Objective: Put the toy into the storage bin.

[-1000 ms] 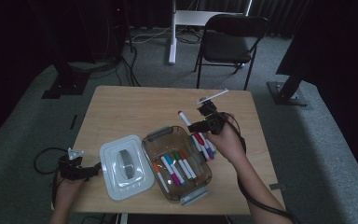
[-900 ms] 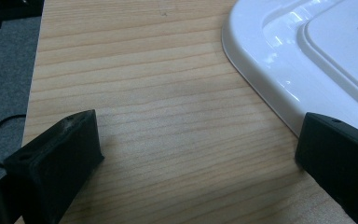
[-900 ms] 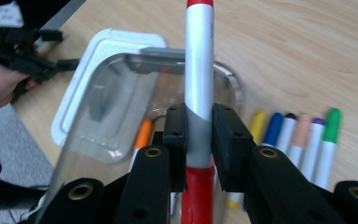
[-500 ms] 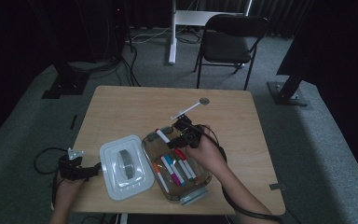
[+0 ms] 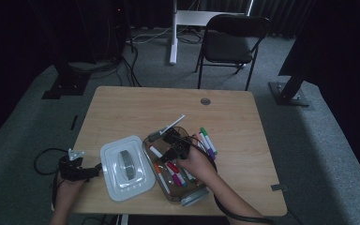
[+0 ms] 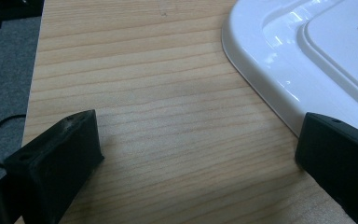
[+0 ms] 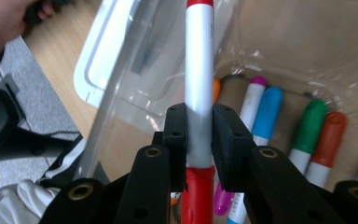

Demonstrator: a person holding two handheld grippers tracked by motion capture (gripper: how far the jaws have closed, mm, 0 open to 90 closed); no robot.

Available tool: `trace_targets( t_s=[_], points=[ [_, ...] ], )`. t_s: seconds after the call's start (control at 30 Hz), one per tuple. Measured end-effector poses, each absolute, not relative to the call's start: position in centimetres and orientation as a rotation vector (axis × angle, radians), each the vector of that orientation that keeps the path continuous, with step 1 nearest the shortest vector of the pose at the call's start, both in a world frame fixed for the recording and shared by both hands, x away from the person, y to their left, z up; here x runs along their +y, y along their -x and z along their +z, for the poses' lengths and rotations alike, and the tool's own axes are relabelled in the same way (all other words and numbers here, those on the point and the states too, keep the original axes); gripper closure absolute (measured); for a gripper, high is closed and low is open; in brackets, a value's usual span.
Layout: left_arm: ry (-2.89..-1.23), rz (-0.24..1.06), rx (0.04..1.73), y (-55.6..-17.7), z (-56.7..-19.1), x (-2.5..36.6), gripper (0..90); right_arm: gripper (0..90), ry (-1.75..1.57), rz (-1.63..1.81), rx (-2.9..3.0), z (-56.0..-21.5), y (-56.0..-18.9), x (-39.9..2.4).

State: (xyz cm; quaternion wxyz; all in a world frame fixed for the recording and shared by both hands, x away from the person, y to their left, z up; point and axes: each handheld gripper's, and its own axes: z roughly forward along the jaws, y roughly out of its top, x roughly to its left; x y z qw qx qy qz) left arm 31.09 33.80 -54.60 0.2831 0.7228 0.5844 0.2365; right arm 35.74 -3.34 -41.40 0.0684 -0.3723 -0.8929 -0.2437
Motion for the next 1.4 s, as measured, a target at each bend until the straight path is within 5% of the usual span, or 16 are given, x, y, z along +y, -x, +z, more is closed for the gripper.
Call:
trace_targets(
  t_s=[0.83,1.4],
  points=[
    [-1.936,0.632,1.564,-31.1,-54.6,33.8,0.5,76.2,1.109,-0.352,-2.730,-47.7,-37.0,-0.4],
    [-1.936,0.632,1.564,-31.1,-54.6,33.8,0.5,68.3,1.066,-0.344,-2.748,-47.6,-36.6,-1.2]
  ],
)
